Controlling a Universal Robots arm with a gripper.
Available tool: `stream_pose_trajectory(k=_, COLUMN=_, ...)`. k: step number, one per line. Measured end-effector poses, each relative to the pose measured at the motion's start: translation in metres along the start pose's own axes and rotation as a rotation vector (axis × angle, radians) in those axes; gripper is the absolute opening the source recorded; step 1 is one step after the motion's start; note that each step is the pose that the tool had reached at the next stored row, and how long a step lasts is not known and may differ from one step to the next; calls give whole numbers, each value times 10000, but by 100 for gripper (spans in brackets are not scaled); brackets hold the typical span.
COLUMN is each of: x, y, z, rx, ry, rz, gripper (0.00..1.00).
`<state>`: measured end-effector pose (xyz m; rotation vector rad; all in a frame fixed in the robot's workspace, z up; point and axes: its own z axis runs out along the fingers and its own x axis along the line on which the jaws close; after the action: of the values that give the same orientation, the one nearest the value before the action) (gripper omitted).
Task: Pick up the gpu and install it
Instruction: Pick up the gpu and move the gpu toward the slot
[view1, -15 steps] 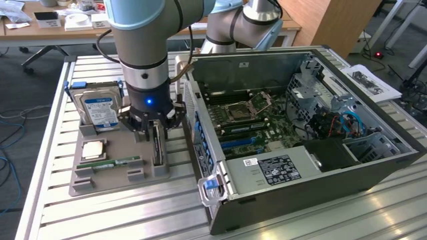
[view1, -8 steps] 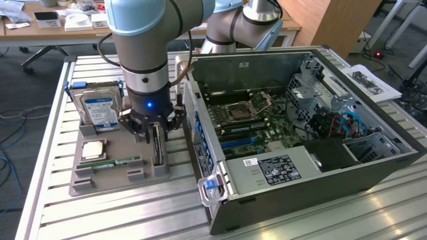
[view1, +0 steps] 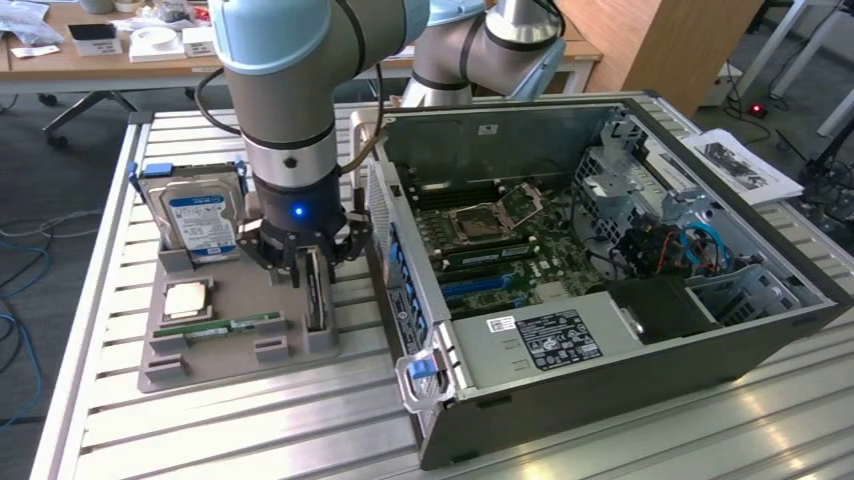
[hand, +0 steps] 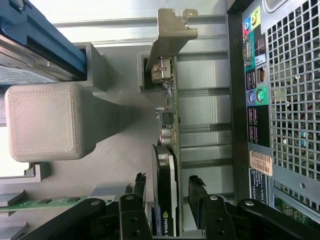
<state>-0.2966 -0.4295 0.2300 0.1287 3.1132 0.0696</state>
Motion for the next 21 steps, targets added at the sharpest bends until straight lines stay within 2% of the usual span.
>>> stream_pose_trajectory(k=21, x=12, y=7, z=-1, rx=1, ry=2, rz=-2, gripper=47)
